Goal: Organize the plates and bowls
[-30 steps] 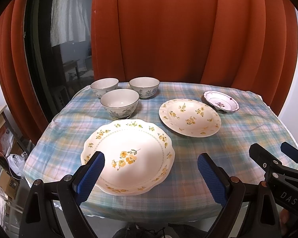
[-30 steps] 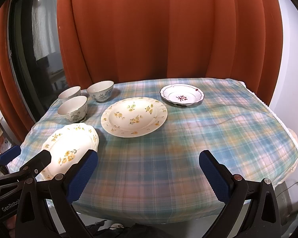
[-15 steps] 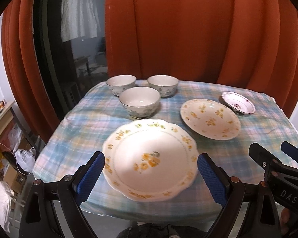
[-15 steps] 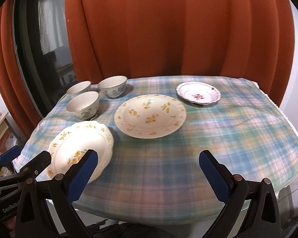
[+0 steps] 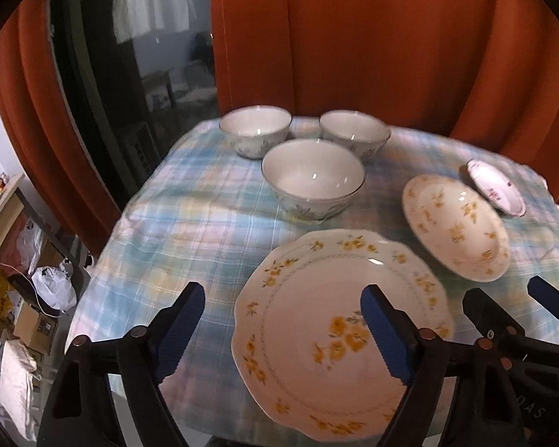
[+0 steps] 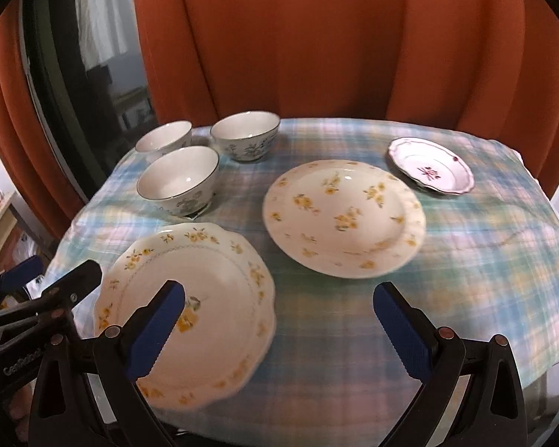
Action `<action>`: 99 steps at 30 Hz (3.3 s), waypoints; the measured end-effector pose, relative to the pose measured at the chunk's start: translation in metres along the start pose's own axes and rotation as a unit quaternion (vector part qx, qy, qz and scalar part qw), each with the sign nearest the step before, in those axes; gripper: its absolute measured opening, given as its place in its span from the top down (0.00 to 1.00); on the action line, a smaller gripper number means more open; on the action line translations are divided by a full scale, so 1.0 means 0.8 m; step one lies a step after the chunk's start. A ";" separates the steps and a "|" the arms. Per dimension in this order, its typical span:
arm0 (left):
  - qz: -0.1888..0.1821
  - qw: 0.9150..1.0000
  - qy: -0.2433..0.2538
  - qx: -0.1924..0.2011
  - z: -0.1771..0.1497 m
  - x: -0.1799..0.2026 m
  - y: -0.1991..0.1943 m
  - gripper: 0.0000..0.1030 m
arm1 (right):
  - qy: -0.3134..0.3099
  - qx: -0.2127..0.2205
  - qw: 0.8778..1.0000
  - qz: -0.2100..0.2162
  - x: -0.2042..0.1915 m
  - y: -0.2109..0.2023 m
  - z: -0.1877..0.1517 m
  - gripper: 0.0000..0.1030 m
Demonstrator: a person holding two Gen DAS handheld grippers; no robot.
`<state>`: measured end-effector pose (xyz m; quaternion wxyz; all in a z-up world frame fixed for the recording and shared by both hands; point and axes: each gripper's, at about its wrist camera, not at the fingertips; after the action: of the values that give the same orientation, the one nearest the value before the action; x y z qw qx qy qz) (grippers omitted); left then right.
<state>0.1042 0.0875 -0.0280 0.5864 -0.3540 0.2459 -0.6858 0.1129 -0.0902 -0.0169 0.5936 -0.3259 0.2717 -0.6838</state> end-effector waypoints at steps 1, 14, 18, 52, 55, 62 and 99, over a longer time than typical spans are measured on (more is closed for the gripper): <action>-0.002 1.000 -0.001 -0.011 0.002 -0.005 0.009 0.18 | 0.002 -0.010 1.000 0.001 -0.007 0.009 0.003 0.02; -0.045 0.986 -0.032 -0.155 -0.001 -0.052 0.112 0.28 | 0.002 -0.124 0.992 -0.016 -0.060 0.104 0.001 0.11; -0.055 0.982 -0.034 -0.179 -0.004 -0.057 0.124 0.32 | 0.003 -0.151 0.988 -0.020 -0.066 0.120 -0.004 0.14; -0.105 0.979 0.020 -0.174 0.028 0.004 0.096 0.34 | 0.044 -0.190 0.978 -0.074 -0.024 0.092 0.027 0.31; -0.107 0.979 0.020 -0.171 0.022 0.025 0.098 0.34 | 0.048 -0.185 0.979 -0.076 -0.007 0.088 0.021 0.31; -0.104 0.982 0.021 -0.153 0.022 0.088 0.101 0.33 | 0.053 -0.169 0.982 -0.071 0.056 0.087 0.019 0.31; -0.095 0.977 0.012 -0.189 -0.017 0.369 0.200 0.24 | 0.053 -0.178 0.981 -0.061 0.360 0.157 0.009 0.31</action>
<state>0.1761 -0.2329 -0.0988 0.4378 -0.4716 0.3432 -0.6842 0.1744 -0.3934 -0.0722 0.4678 -0.4059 0.3994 -0.6759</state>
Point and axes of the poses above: each gripper's, at about its wrist camera, not at the fingertips, and y roughly the way its jaws point, x to its right, z to its top, and after that the axes turned 15 degrees about -z, right-handed
